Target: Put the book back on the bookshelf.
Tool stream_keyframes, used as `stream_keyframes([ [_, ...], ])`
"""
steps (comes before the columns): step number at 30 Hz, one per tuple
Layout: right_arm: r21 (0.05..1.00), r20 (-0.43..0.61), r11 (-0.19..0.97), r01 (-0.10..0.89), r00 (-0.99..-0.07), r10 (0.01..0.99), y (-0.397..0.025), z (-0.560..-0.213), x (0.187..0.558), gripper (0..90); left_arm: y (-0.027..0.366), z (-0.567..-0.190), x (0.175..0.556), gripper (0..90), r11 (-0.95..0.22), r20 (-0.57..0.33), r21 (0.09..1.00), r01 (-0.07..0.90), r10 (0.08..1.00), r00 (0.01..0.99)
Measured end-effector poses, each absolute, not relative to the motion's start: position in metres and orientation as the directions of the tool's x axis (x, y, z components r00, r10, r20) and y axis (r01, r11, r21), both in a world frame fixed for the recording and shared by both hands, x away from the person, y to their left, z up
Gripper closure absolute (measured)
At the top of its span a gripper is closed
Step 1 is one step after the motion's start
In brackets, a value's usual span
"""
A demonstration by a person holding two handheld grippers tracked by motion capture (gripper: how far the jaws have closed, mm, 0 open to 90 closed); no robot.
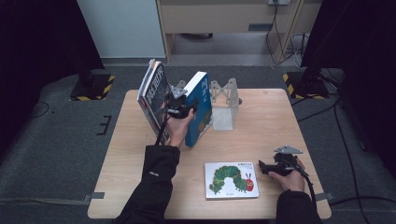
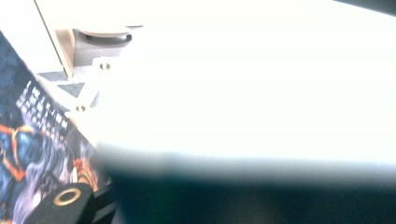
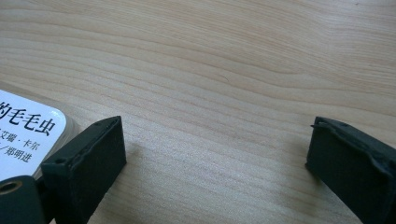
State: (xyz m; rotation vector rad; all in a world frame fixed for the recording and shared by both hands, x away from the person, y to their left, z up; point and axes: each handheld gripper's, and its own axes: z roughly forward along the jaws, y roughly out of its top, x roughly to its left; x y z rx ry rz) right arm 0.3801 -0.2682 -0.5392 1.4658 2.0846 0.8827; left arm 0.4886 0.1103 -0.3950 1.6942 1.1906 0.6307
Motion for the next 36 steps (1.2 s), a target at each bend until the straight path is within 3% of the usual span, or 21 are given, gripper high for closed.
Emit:
stream_keyframes([
  [13, 0.715, 0.005, 0.235, 0.659, -0.341, 0.940, -0.268, -0.539, 0.380, 4.5, 0.112, -0.394, 0.466, 58.8, -0.157, -0.045, 0.894, 0.420, 0.901, 0.432],
  [27, 0.711, 0.006, 0.238, 0.661, -0.345, 0.939, -0.268, -0.539, 0.380, 4.0, 0.120, -0.371, 0.474, 53.6, -0.076, -0.131, 0.906, 0.417, 0.885, 0.446],
  [36, 0.711, 0.006, 0.237, 0.662, -0.343, 0.939, -0.268, -0.539, 0.380, 4.0, 0.116, -0.363, 0.478, 58.8, -0.127, -0.096, 0.880, 0.457, 0.896, 0.434],
])
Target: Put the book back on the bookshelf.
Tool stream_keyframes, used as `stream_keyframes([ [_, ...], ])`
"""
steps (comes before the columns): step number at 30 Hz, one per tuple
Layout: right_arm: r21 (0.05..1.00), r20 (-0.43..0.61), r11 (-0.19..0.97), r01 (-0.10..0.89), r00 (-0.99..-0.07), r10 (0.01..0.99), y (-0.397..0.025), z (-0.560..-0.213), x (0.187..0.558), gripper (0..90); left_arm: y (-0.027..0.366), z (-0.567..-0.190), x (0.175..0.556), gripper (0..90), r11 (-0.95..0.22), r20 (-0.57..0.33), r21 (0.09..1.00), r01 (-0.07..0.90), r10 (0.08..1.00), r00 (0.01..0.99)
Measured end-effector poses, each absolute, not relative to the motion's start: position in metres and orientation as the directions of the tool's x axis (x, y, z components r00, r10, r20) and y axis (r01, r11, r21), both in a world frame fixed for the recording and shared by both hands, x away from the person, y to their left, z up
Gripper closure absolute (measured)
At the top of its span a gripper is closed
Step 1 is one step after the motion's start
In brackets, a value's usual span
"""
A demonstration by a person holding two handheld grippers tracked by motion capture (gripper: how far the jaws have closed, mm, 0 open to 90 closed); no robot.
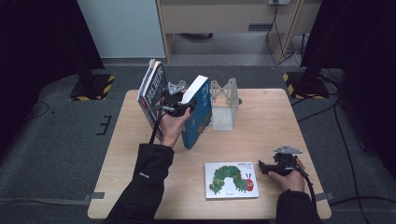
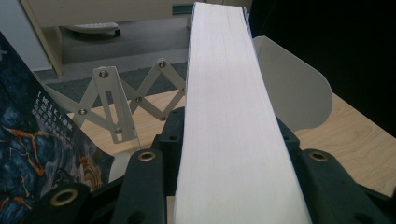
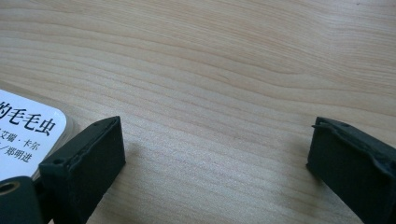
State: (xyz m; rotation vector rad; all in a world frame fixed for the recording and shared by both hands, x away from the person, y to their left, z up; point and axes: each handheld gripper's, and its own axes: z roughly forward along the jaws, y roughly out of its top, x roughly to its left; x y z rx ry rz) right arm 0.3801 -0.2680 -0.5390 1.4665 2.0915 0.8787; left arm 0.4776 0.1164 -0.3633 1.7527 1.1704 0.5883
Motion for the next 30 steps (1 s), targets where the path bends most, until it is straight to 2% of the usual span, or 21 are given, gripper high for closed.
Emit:
stream_keyframes([
  [14, 0.711, 0.007, 0.237, 0.662, -0.343, 0.939, -0.268, -0.539, 0.380, 4.0, 0.107, -0.369, 0.468, 59.7, -0.102, -0.065, 0.908, 0.407, 0.925, 0.376],
  [21, 0.711, 0.005, 0.240, 0.661, -0.346, 0.938, -0.268, -0.539, 0.380, 3.7, 0.115, -0.360, 0.478, 57.4, -0.131, -0.110, 0.870, 0.475, 0.888, 0.447],
  [25, 0.711, 0.005, 0.240, 0.661, -0.347, 0.938, -0.268, -0.539, 0.380, 3.7, 0.116, -0.362, 0.481, 51.2, -0.128, -0.130, 0.869, 0.478, 0.873, 0.471],
  [28, 0.711, 0.005, 0.240, 0.661, -0.347, 0.938, -0.268, -0.539, 0.380, 3.7, 0.115, -0.362, 0.480, 51.3, -0.133, -0.124, 0.870, 0.475, 0.873, 0.472],
  [29, 0.711, 0.005, 0.240, 0.661, -0.347, 0.938, -0.268, -0.539, 0.380, 3.7, 0.114, -0.362, 0.479, 52.7, -0.144, -0.103, 0.869, 0.473, 0.883, 0.458],
  [30, 0.710, 0.005, 0.240, 0.661, -0.347, 0.938, -0.268, -0.539, 0.380, 3.7, 0.114, -0.362, 0.479, 57.9, -0.145, -0.092, 0.873, 0.466, 0.889, 0.448],
])
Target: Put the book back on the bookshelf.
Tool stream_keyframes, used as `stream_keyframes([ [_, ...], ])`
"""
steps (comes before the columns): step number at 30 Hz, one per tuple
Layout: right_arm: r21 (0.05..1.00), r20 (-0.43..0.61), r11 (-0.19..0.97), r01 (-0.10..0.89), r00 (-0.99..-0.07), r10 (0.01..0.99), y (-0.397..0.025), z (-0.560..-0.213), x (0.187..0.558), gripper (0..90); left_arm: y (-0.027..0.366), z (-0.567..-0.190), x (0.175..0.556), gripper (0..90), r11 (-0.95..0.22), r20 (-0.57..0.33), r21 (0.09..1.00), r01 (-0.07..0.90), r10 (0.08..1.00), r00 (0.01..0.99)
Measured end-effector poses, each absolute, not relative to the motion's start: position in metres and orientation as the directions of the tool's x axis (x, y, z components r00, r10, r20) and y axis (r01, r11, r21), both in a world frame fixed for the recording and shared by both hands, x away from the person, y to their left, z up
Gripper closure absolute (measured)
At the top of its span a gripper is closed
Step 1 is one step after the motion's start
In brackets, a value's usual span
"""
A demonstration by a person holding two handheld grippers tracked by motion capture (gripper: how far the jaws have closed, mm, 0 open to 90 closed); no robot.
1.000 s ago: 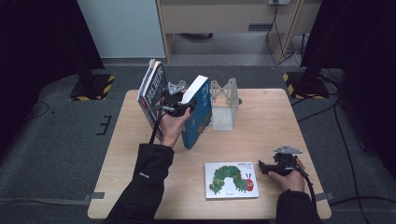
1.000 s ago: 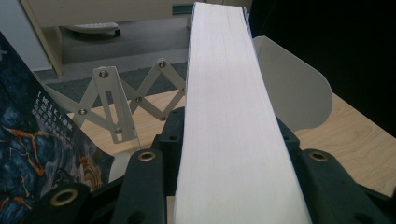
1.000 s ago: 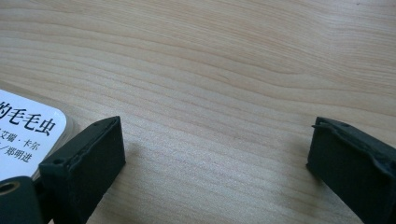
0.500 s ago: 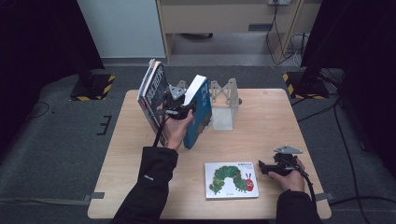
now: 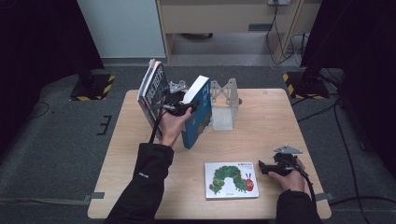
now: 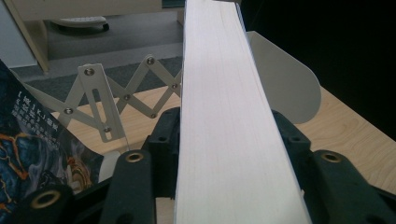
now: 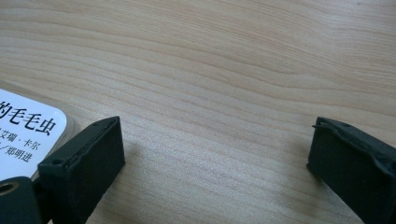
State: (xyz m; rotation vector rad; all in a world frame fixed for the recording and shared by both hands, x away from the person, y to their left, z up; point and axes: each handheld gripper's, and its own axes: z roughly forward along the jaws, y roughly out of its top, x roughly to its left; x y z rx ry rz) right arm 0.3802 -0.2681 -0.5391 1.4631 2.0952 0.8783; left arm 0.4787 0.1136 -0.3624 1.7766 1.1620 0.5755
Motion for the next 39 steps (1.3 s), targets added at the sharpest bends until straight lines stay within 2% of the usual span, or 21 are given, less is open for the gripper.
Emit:
stream_keyframes([
  [6, 0.711, 0.004, 0.242, 0.660, -0.348, 0.937, -0.268, -0.539, 0.380, 3.7, 0.107, -0.365, 0.467, 59.3, -0.148, -0.035, 0.895, 0.420, 0.917, 0.398],
  [18, 0.710, 0.006, 0.240, 0.662, -0.346, 0.938, -0.268, -0.539, 0.380, 3.7, 0.104, -0.366, 0.472, 59.3, -0.105, -0.036, 0.901, 0.420, 0.949, 0.314],
  [31, 0.708, 0.009, 0.242, 0.664, -0.350, 0.937, -0.267, -0.539, 0.381, 2.0, 0.103, -0.367, 0.488, 59.2, -0.054, -0.085, 0.910, 0.410, 0.946, 0.313],
  [39, 0.709, 0.006, 0.244, 0.662, -0.352, 0.936, -0.267, -0.539, 0.382, 1.9, 0.093, -0.368, 0.492, 58.9, -0.084, -0.055, 0.914, 0.396, 0.944, 0.326],
])
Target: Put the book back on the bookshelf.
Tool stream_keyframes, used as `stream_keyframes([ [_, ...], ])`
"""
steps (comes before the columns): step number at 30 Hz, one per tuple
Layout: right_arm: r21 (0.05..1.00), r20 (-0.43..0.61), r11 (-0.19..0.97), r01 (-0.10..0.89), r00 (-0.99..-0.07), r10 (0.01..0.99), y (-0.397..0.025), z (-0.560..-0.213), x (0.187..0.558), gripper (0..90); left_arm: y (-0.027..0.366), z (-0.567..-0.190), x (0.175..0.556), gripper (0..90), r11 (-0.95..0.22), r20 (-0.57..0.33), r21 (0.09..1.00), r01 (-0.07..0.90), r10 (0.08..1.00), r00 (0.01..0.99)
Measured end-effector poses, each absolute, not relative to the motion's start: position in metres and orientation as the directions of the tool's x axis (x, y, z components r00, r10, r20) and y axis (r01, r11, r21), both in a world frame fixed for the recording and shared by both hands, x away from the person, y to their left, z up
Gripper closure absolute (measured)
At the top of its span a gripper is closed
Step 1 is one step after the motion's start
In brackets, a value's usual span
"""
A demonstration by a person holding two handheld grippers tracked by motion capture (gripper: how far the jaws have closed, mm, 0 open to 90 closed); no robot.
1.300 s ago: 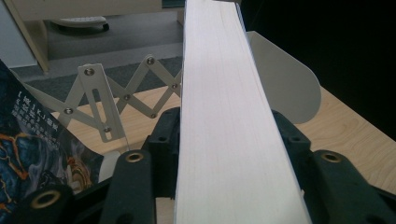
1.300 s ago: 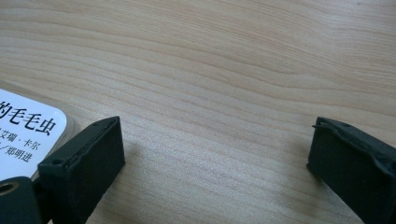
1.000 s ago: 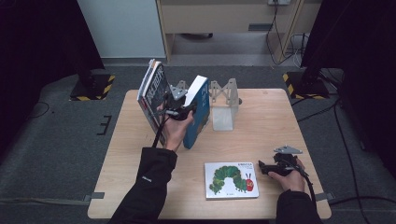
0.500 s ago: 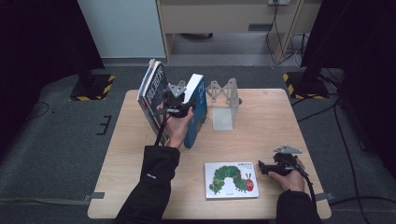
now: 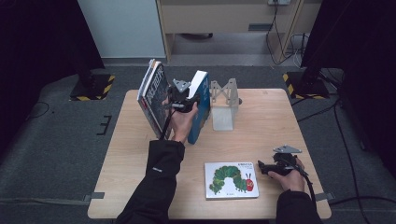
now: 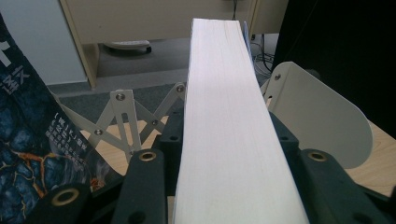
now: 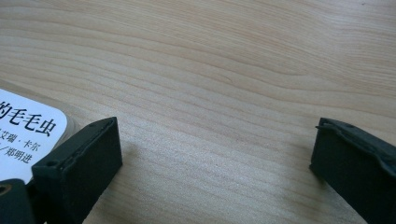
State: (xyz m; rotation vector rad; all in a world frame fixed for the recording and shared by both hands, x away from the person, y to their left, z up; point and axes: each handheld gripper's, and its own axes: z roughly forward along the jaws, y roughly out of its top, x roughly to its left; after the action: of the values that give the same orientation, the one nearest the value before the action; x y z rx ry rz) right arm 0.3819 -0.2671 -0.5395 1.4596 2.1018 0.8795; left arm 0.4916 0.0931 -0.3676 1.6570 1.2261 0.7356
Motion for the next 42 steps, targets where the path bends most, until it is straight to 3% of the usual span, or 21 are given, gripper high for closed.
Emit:
stream_keyframes([
  [10, 0.709, 0.005, 0.245, 0.661, -0.353, 0.936, -0.267, -0.539, 0.382, 1.9, 0.107, -0.386, 0.465, 49.4, -0.009, -0.123, 0.941, 0.337, 0.922, 0.368],
  [16, 0.708, 0.004, 0.247, 0.661, -0.354, 0.935, -0.267, -0.539, 0.382, 1.9, 0.111, -0.404, 0.461, 53.6, 0.024, -0.179, 0.928, 0.372, 0.904, 0.388],
  [30, 0.708, 0.004, 0.248, 0.661, -0.355, 0.935, -0.267, -0.539, 0.382, 1.9, 0.102, -0.404, 0.464, 59.1, 0.015, -0.121, 0.944, 0.330, 0.945, 0.304],
  [42, 0.708, 0.004, 0.248, 0.661, -0.355, 0.935, -0.267, -0.539, 0.382, 1.9, 0.097, -0.402, 0.477, 59.9, 0.031, -0.137, 0.941, 0.338, 0.945, 0.296],
])
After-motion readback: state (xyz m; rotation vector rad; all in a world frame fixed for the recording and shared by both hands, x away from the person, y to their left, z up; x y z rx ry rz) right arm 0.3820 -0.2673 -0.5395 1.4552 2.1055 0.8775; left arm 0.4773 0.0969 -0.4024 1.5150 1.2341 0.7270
